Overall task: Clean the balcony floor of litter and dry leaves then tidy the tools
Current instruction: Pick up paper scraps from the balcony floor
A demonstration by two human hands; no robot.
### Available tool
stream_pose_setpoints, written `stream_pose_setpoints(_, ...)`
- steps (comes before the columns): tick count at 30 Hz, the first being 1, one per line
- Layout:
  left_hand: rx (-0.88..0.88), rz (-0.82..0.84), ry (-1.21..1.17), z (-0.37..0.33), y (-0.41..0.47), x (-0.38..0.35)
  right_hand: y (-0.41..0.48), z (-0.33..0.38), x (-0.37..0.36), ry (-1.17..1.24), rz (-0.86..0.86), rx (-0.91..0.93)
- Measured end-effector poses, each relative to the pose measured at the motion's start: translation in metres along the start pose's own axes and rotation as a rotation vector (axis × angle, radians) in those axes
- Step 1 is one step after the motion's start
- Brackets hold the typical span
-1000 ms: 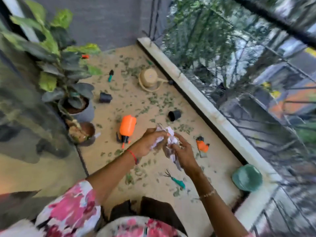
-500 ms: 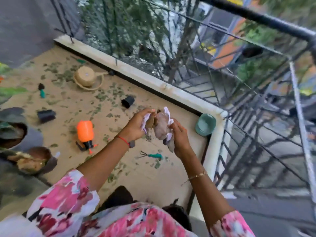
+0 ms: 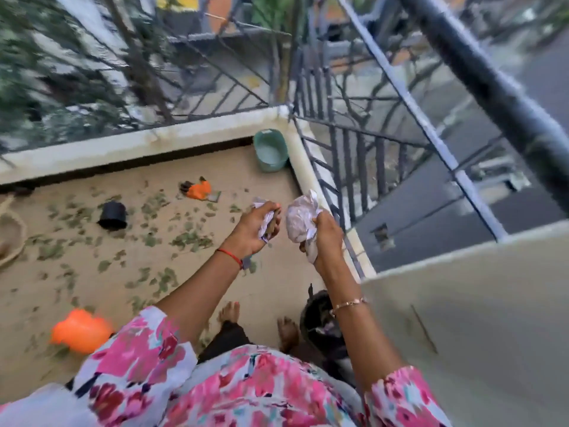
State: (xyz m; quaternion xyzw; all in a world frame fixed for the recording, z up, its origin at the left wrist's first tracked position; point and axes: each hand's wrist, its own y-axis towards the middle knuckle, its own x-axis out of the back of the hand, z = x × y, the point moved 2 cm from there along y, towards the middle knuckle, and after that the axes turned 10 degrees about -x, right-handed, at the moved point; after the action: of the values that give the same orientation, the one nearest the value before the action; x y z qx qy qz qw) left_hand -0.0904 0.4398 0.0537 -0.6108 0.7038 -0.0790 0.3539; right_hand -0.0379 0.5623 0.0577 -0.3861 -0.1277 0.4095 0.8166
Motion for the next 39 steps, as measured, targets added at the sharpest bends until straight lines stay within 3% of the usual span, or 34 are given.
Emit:
stream_pose_setpoints(5,0.065,0.235,0.224,0.043,0.022,-0.015,0.000,-0.035,0.038,0.082,-0.350,0.137)
stream_pose_setpoints(9,0.175,0.365,0.372,0.093,0.025,-0.016,0.007,-0.082,0.071,0.224,-0.567,0.061)
stream_pose_setpoints(15,0.314,0.280,0.580,0.185,0.034,-0.002,0.028,-0.162,0.120,0.321,-0.768,-0.103)
stream_pose_setpoints(22,0.402,0.288,0.843,0.315,0.075,0.026,0.094,-0.252,0.171,0.235,-0.884,-0.271)
stream_pose_setpoints(29,0.291,0.386,0.975,0.430,0.130,0.033,0.179,-0.318,0.222,0.207,-0.955,-0.318)
stream_pose_setpoints(33,0.432,0.446,0.895,0.476,0.149,0.031,0.222,-0.335,0.246,0.114,-0.905,-0.339)
stream_pose_setpoints(36,0.574,0.368,0.815,0.493,0.151,0.027,0.250,-0.345,0.261,0.081,-0.792,-0.369)
stream_pose_setpoints(39,0.599,0.343,0.770,0.498,0.149,0.023,0.271,-0.347,0.271,0.103,-0.709,-0.553)
